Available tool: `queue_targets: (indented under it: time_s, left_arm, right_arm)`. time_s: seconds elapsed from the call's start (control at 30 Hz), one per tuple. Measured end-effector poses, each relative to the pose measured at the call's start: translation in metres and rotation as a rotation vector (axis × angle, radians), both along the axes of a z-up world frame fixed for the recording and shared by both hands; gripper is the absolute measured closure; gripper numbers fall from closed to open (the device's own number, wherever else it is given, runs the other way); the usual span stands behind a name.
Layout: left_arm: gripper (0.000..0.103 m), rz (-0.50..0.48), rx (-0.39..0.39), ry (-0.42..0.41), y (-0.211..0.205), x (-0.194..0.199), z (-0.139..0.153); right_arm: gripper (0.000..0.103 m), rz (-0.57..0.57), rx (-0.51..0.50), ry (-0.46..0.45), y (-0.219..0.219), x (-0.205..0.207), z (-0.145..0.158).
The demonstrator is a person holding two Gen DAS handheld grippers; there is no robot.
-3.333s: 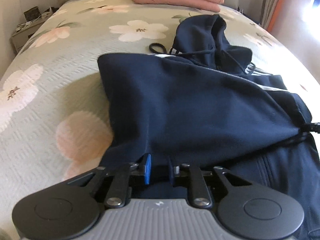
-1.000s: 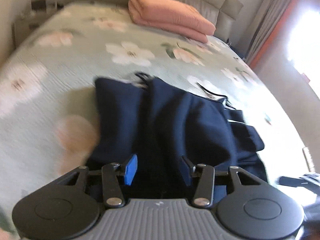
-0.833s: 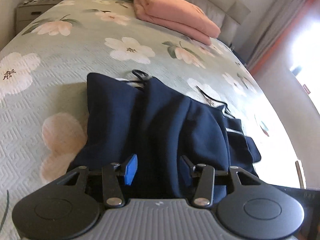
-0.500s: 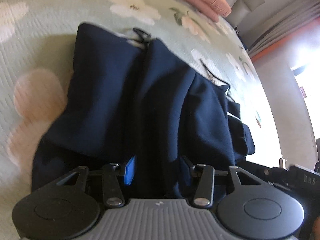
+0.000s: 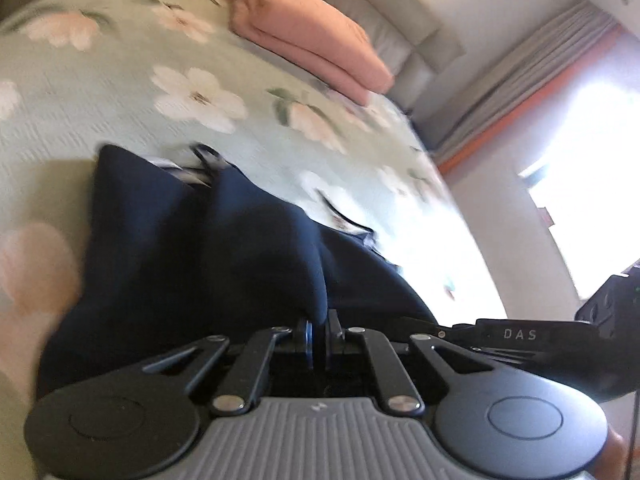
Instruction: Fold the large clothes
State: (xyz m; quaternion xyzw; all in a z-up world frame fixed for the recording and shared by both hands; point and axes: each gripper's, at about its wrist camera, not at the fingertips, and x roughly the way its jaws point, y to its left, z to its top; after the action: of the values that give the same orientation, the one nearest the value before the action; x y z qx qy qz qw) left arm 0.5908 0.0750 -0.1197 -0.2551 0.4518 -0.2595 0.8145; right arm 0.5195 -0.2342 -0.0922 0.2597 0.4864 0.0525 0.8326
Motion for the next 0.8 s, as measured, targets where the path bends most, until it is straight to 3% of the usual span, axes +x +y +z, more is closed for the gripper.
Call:
queue_targets:
  time_s: [0.07, 0.1, 0.13, 0.17, 0.2, 0.23, 0.27, 0.33, 0.43, 0.5, 0.57, 0.63, 0.67, 0.73, 0.8]
  left_arm:
    - [0.094, -0.032, 0.010, 0.023, -0.006, -0.012, -0.005]
    - [0.088, -0.040, 0.040, 0.036, -0.009, -0.018, -0.011]
    - [0.086, -0.039, 0.087, 0.057, -0.011, -0.024, -0.020]
    - [0.081, -0.035, 0.141, 0.082, -0.013, -0.029, -0.031]
    - [0.076, -0.032, 0.205, 0.120, -0.011, -0.035, -0.047]
    - [0.076, -0.026, 0.244, 0.165, -0.006, -0.039, -0.059]
    - [0.069, -0.015, 0.252, 0.206, 0.002, -0.044, -0.069]
    - [0.066, 0.016, 0.203, 0.224, 0.016, -0.050, -0.071]
    - [0.068, 0.009, 0.245, 0.131, 0.015, -0.047, -0.046]
    - [0.068, -0.001, 0.283, 0.029, 0.008, -0.043, -0.021]
    - [0.067, -0.021, 0.259, -0.057, -0.002, -0.035, -0.001]
    - [0.067, -0.070, 0.217, -0.084, -0.015, -0.027, 0.006]
    - [0.068, -0.099, 0.196, -0.070, -0.021, -0.023, 0.001]
    - [0.068, -0.188, 0.140, -0.005, -0.032, -0.019, -0.022]
    - [0.073, -0.240, 0.173, 0.103, -0.041, -0.024, -0.052]
  right_arm:
    - [0.094, 0.002, -0.057, -0.002, -0.004, -0.017, 0.006]
    - [0.094, 0.001, -0.107, 0.009, -0.005, -0.025, 0.004]
    - [0.088, 0.000, -0.150, 0.040, -0.007, -0.031, -0.006]
    - [0.079, 0.011, -0.183, 0.094, -0.008, -0.035, -0.022]
    - [0.050, 0.033, -0.200, 0.151, -0.008, -0.038, -0.042]
    - [0.041, 0.050, -0.214, 0.223, -0.009, -0.042, -0.062]
    - [0.041, 0.045, -0.210, 0.256, -0.012, -0.044, -0.073]
    - [0.042, 0.034, -0.170, 0.265, -0.017, -0.050, -0.080]
    - [0.038, 0.023, -0.221, 0.197, -0.015, -0.045, -0.058]
    - [0.039, 0.019, -0.248, 0.113, -0.011, -0.041, -0.034]
    - [0.039, 0.025, -0.274, 0.007, -0.005, -0.040, -0.012]
    - [0.041, 0.048, -0.319, -0.094, 0.007, -0.039, 0.003]
    - [0.047, 0.074, -0.331, -0.116, 0.014, -0.030, 0.006]
    - [0.080, 0.143, -0.323, -0.092, 0.023, -0.026, -0.010]
    - [0.087, 0.190, -0.315, 0.005, 0.026, -0.029, -0.044]
